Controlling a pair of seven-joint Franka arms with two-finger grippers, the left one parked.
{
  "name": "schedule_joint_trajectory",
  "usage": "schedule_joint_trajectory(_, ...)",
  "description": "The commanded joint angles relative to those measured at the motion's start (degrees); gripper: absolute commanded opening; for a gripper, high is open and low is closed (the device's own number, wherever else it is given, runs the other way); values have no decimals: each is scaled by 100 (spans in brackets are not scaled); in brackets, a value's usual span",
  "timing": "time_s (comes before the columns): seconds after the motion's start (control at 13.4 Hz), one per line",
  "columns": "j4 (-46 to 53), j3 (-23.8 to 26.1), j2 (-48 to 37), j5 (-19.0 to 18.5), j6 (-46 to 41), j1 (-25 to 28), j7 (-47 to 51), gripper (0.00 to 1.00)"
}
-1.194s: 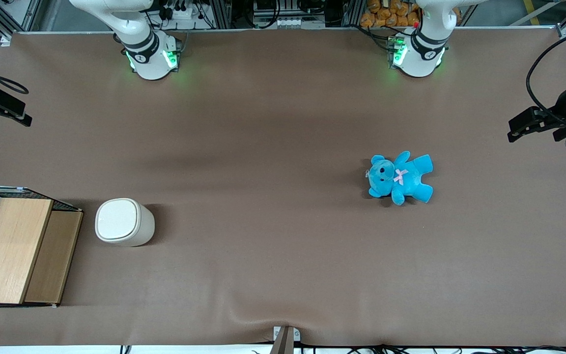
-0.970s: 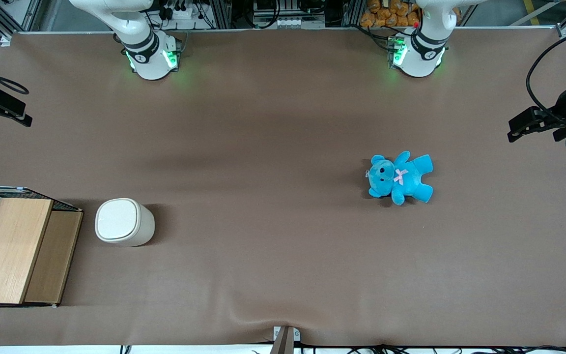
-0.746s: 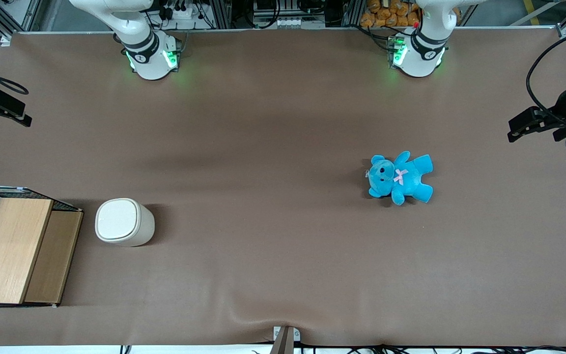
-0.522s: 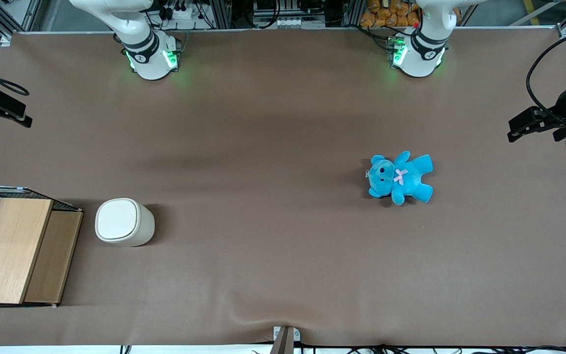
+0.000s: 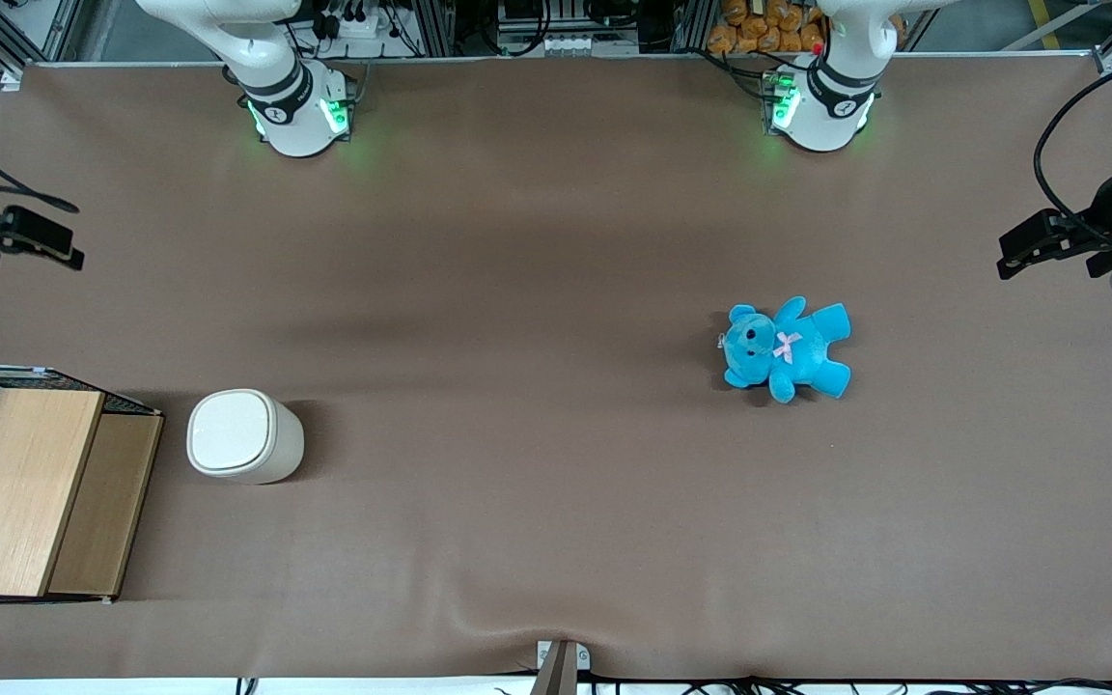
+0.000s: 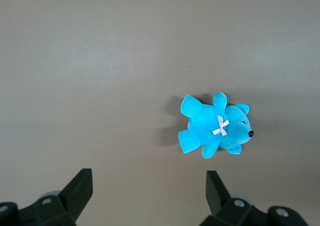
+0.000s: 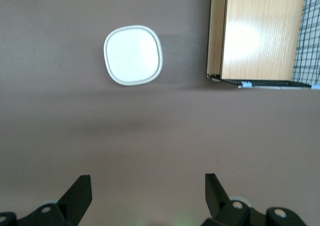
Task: Open trash can with right arm
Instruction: 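Move the right gripper down toward the white trash can's lid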
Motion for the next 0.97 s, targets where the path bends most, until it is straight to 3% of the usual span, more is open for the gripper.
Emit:
schedule_joint_trajectory(0.0, 36, 7, 244, -25, 154, 25, -58, 83)
schedule_joint_trajectory(0.15, 45, 16, 376, -25, 155, 68, -58, 51)
schedule_joint_trajectory(0.3, 62, 16, 578, -8, 172, 69, -58, 24)
schedule_joint_trajectory(0.6, 45, 16, 859, 9, 567, 51, -67, 6)
schedule_joint_trajectory(0.9, -8, 16, 1281, 98, 866, 60, -454, 0)
